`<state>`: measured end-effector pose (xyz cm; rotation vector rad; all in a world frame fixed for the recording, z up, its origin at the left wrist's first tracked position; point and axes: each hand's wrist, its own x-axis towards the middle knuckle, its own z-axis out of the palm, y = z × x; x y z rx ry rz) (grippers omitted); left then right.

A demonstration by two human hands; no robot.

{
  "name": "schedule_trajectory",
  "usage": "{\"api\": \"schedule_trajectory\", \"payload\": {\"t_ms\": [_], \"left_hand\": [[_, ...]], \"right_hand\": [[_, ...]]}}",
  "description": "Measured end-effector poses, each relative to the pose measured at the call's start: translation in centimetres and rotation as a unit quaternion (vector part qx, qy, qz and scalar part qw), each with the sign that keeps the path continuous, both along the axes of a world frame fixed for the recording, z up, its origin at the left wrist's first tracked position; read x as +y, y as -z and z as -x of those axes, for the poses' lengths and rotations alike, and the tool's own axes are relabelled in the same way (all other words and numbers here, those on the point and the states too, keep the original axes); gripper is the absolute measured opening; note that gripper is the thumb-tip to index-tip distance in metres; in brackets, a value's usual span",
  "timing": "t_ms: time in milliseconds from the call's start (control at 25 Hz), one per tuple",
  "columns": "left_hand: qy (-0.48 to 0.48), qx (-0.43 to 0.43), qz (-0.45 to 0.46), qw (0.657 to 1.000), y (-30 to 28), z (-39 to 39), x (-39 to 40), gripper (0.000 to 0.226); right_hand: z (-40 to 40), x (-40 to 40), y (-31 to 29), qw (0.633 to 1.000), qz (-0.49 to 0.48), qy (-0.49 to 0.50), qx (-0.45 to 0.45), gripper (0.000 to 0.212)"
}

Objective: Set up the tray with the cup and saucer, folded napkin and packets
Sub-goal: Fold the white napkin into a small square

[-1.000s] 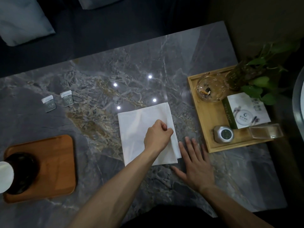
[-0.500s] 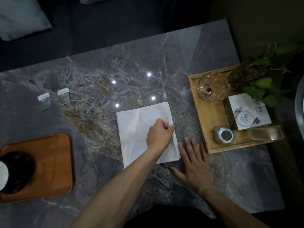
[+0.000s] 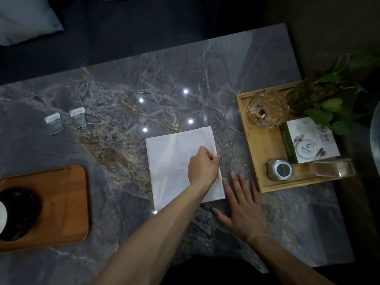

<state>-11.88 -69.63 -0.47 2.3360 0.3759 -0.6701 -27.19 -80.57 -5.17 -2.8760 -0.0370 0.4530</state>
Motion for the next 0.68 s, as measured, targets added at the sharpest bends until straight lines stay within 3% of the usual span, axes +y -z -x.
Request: {"api": "schedule_trajectory", "payload": {"t_ms": [160,400,560,680], "left_hand": [[0.009,0.008,0.01,1.0,-0.2,0.5,-0.2,0.022],[-0.047,0.013,0.173,0.984,-0.6,2.1,3.3,0.009],[0.024,-0.143,0.096,0.985,-0.8,3.6,8.2,0.009],[0.17,-0.309,-0.014,0.936,0.0,4.4,11.7,0.015]], "right_hand": [[-0.2,0.0,-0.3,1.0,0.003,0.006,0.013,0.093],[-0.2,0.0,-0.6,1.0,-0.009,0.007,-0.004,0.094],[-0.2,0.2,-1.3,0.999,-0.02,0.022,-0.015,0.093],[-1.1,1.1,-2.5,0.992,-0.08,0.075,-0.07,0.073]]}}
